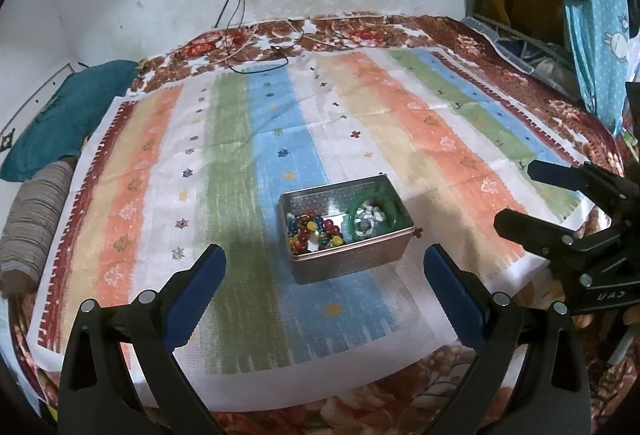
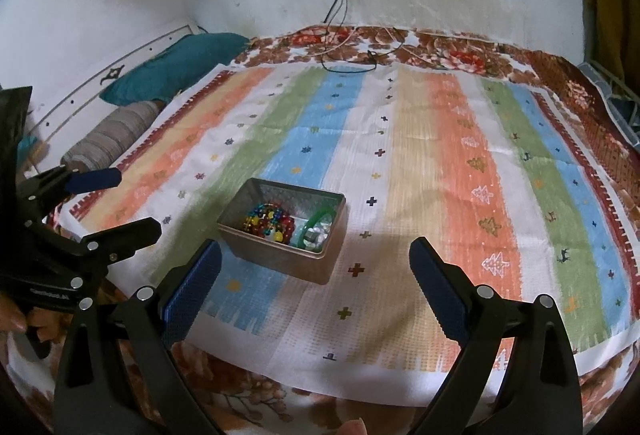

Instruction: Organize jewelry

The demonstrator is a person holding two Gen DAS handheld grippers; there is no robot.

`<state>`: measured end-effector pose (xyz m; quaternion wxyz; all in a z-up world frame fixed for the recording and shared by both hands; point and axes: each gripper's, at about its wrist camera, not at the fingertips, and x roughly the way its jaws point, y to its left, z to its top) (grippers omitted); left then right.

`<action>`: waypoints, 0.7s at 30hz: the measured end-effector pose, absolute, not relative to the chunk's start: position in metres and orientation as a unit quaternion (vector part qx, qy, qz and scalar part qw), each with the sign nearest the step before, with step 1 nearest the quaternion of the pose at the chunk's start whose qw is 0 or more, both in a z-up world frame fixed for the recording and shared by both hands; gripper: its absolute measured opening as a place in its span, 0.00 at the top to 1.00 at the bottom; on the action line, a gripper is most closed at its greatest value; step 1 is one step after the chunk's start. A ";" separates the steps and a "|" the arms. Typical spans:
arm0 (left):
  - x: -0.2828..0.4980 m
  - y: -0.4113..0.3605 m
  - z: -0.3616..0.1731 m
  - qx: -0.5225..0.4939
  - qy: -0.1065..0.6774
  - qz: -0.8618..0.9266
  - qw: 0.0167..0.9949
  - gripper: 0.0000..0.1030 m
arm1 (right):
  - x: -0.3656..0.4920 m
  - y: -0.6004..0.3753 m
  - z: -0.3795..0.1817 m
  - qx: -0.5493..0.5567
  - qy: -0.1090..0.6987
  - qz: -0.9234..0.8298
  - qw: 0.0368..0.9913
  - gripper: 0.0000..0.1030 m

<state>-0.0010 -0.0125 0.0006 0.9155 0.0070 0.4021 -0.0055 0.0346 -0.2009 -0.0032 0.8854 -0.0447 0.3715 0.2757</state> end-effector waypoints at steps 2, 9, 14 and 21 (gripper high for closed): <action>-0.002 -0.011 0.002 0.002 0.399 -0.004 0.917 0.06 | 0.035 -0.199 -0.004 -0.048 0.373 0.276 0.884 0.07; -0.002 -0.004 0.003 -0.019 0.398 0.000 0.917 0.06 | 0.034 -0.198 -0.005 -0.052 0.373 0.277 0.884 0.07; -0.002 -0.006 0.002 -0.014 0.399 0.000 0.917 0.06 | 0.033 -0.198 -0.005 -0.052 0.371 0.276 0.885 0.07; -0.002 -0.006 0.002 -0.014 0.400 0.000 0.917 0.06 | 0.033 -0.197 -0.006 -0.057 0.373 0.277 0.884 0.07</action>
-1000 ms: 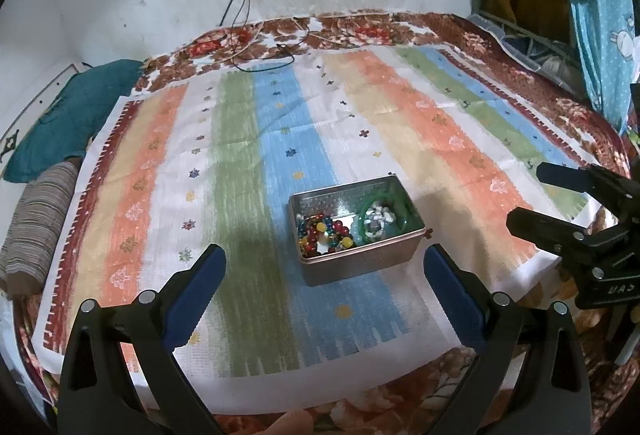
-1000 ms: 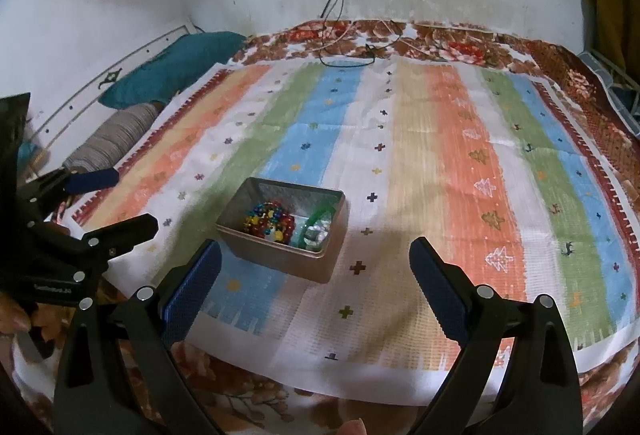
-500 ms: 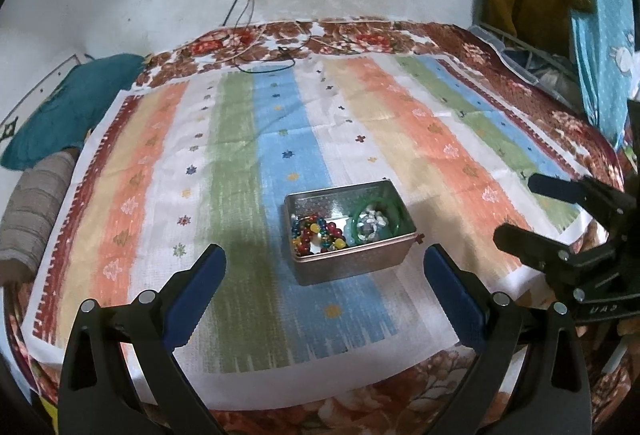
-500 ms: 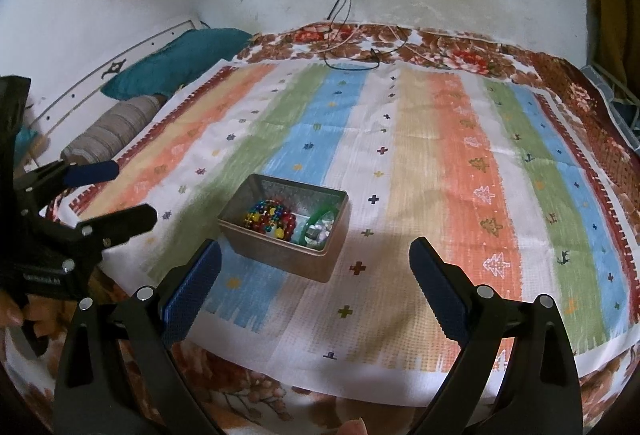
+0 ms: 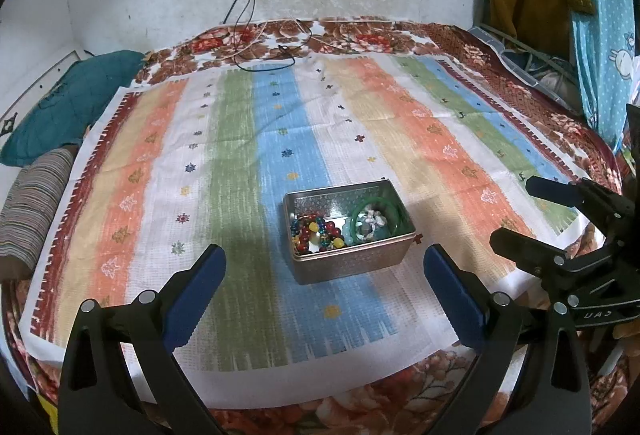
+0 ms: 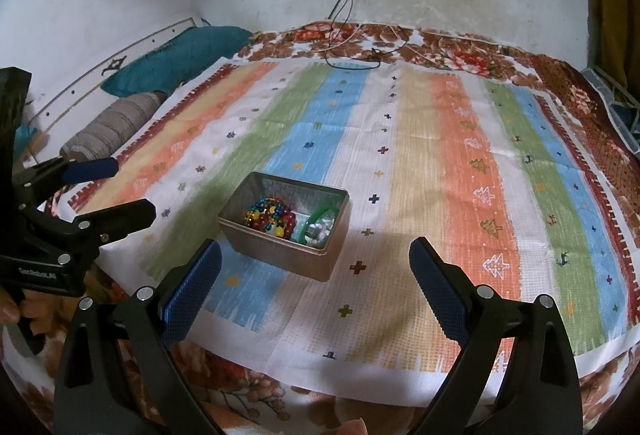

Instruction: Organize jewelry

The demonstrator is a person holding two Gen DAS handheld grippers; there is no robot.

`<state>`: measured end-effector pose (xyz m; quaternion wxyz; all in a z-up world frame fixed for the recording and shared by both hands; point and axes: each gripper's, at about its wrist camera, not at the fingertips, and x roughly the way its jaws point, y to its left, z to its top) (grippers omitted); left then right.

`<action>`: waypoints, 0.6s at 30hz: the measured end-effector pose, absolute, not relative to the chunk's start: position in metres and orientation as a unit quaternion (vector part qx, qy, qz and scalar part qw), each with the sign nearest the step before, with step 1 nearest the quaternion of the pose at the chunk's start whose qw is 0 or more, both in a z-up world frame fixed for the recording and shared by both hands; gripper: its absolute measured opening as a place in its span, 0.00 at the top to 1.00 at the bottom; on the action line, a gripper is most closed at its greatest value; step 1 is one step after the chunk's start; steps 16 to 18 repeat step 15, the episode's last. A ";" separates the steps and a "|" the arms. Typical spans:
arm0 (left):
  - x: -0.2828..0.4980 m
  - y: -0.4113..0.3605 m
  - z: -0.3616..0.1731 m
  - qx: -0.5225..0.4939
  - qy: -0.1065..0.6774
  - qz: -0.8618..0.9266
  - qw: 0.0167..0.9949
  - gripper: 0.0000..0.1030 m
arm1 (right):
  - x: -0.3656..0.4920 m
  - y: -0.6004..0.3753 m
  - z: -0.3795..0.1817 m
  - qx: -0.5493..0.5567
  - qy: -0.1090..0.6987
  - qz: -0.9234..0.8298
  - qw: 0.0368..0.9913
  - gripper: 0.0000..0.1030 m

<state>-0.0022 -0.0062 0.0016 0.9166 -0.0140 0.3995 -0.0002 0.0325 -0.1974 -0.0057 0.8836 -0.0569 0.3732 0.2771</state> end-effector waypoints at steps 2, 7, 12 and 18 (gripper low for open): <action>-0.003 -0.007 0.002 -0.013 0.399 0.001 0.917 0.06 | 0.032 -0.197 -0.006 -0.059 0.374 0.277 0.883 0.07; -0.003 -0.006 0.002 -0.014 0.399 0.000 0.917 0.06 | 0.032 -0.197 -0.006 -0.057 0.374 0.277 0.883 0.07; -0.002 -0.006 -0.001 -0.017 0.405 0.002 0.914 0.06 | 0.033 -0.197 -0.006 -0.058 0.374 0.277 0.883 0.07; -0.003 -0.006 0.000 -0.017 0.404 0.003 0.914 0.06 | 0.033 -0.197 -0.006 -0.057 0.374 0.277 0.883 0.07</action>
